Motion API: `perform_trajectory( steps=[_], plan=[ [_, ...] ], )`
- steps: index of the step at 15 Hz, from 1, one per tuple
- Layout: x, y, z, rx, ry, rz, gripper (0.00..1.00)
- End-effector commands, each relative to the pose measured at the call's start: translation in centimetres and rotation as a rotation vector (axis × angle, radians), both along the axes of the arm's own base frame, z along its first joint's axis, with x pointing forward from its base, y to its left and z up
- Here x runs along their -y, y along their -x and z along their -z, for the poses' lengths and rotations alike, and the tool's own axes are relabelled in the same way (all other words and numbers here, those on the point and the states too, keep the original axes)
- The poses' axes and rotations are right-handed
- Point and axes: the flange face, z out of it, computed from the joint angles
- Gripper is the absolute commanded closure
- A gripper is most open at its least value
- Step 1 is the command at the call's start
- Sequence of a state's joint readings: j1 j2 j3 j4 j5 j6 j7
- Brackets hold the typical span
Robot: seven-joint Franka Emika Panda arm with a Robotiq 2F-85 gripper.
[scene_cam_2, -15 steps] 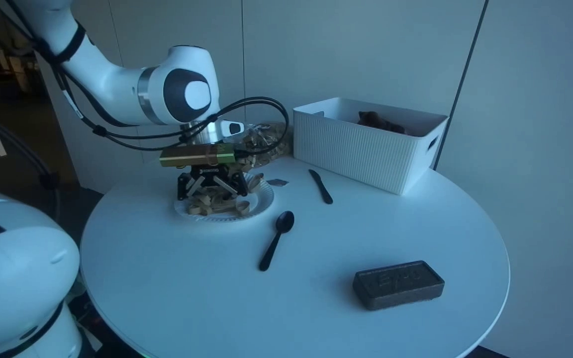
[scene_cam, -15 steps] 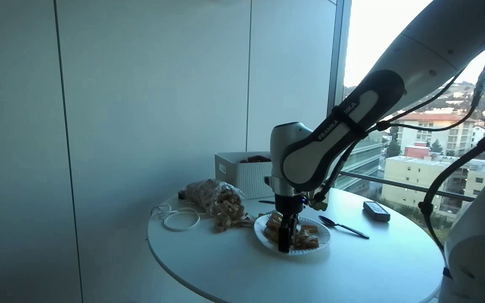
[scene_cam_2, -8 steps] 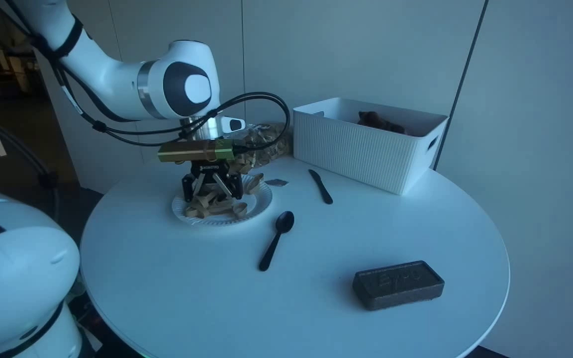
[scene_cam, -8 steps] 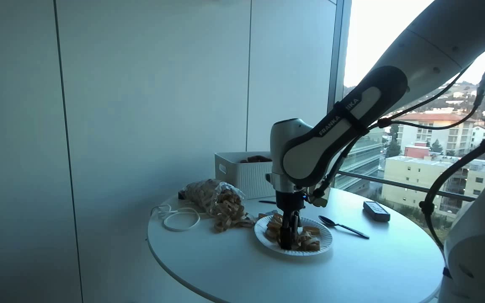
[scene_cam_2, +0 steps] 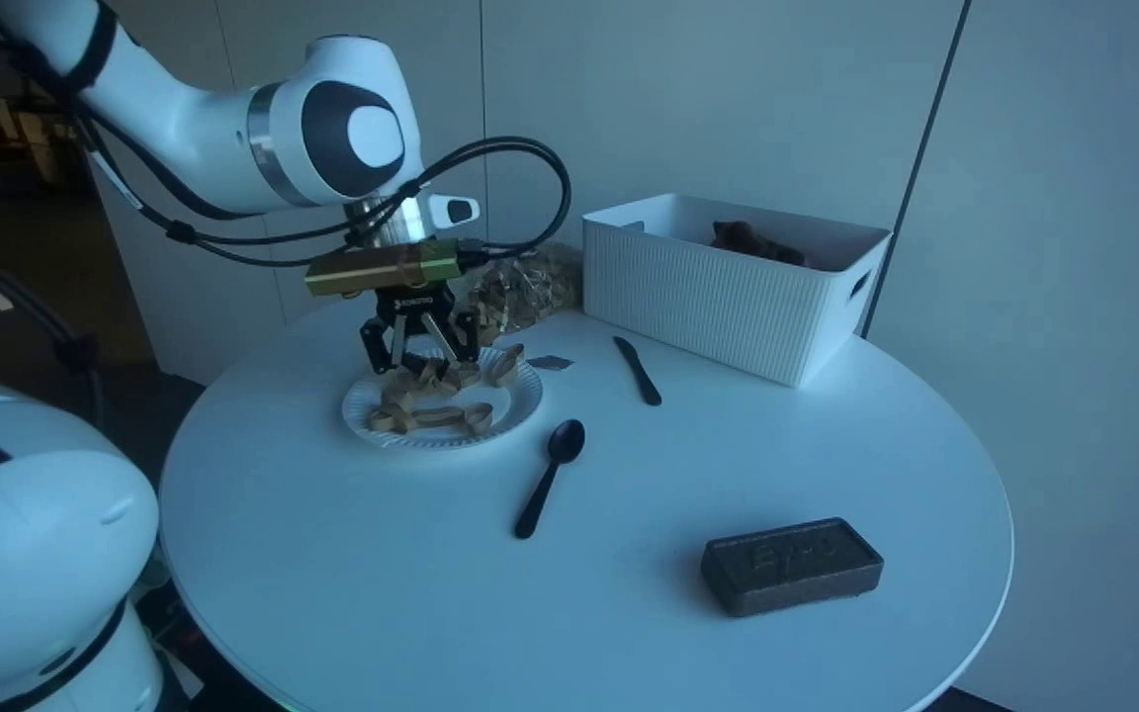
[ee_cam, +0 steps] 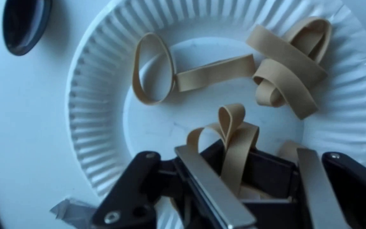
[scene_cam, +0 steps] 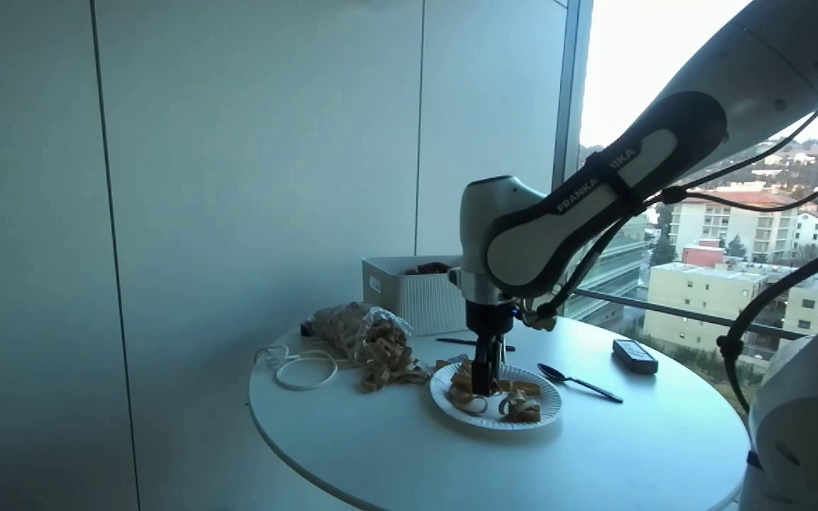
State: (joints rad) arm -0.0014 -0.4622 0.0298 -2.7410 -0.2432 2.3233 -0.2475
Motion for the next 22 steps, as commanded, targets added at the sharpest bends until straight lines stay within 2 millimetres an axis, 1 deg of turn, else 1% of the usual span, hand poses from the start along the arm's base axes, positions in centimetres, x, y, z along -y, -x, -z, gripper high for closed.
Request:
perform_trajectory(
  steps=[1, 3, 4, 5, 8, 11, 14, 17, 21, 22],
  plan=[
    [-1.4, 0.8, -3.3, 0.108, 0.049, -0.036, 0.94],
    [-2.7, 0.9, -4.1, 0.124, 0.065, -0.097, 0.94],
    [-3.6, 0.9, -4.1, 0.116, 0.076, -0.147, 0.95],
    [-4.5, 0.8, -4.2, 0.126, 0.08, -0.184, 0.93],
    [-7.3, 0.2, -3.8, 0.172, 0.073, -0.309, 0.94],
    [-9.1, -0.6, -3.4, 0.264, 0.052, -0.372, 0.93],
    [-9.5, -1.8, -2.3, 0.372, 0.036, -0.385, 0.91],
    [-8.6, -2.7, -0.9, 0.453, 0.046, -0.378, 0.92],
    [-7.1, -2.5, -0.8, 0.558, 0.105, -0.339, 0.92],
    [-7.1, -2.3, -0.9, 0.579, 0.116, -0.337, 0.91]
  ],
)
